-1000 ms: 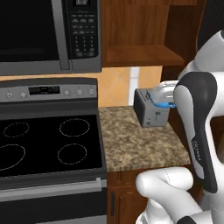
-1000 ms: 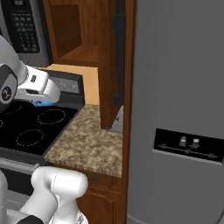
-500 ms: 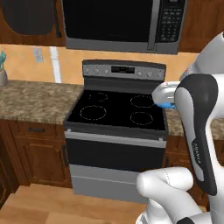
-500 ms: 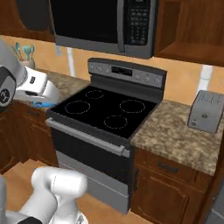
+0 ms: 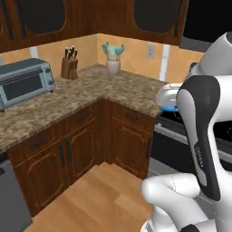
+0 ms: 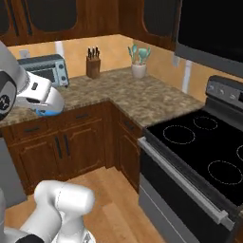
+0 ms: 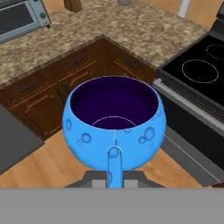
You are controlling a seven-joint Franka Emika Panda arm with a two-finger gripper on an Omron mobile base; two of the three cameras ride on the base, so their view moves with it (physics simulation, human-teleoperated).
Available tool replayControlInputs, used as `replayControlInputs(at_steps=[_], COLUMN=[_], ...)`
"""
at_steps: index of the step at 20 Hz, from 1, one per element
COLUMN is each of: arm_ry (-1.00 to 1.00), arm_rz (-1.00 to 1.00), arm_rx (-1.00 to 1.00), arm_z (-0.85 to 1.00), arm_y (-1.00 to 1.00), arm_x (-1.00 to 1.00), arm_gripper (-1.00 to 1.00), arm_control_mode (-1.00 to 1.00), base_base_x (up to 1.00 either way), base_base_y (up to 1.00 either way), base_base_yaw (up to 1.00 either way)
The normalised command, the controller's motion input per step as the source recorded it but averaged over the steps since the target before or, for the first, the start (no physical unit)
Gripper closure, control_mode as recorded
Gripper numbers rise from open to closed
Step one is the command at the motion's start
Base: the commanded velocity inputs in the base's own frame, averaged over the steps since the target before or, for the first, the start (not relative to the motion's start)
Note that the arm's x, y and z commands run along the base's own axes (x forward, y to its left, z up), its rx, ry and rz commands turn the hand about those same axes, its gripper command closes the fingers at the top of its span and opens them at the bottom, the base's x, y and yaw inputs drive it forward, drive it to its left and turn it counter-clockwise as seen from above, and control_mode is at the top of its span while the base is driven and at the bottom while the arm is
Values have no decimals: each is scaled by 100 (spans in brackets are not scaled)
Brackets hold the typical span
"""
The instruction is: Gather all objects into one cabinet and sort the glasses and bowls to opposite sides.
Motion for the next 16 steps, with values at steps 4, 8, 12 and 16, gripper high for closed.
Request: replayControlInputs(at_steps=[4,8,12,16], arm_ry=[0,0,0,0], arm_rz=[0,0,0,0], arm_rx=[0,0,0,0], arm_z=[0,0,0,0], arm_y=[0,0,0,0], arm_x=[0,0,0,0], arm_gripper=[100,100,100,100], arm_control_mode=[100,100,100,100], base_base_x=[-6,-6,-5,-7], base_base_y=[43,51,53,55], base_base_yaw=[83,81,82,80])
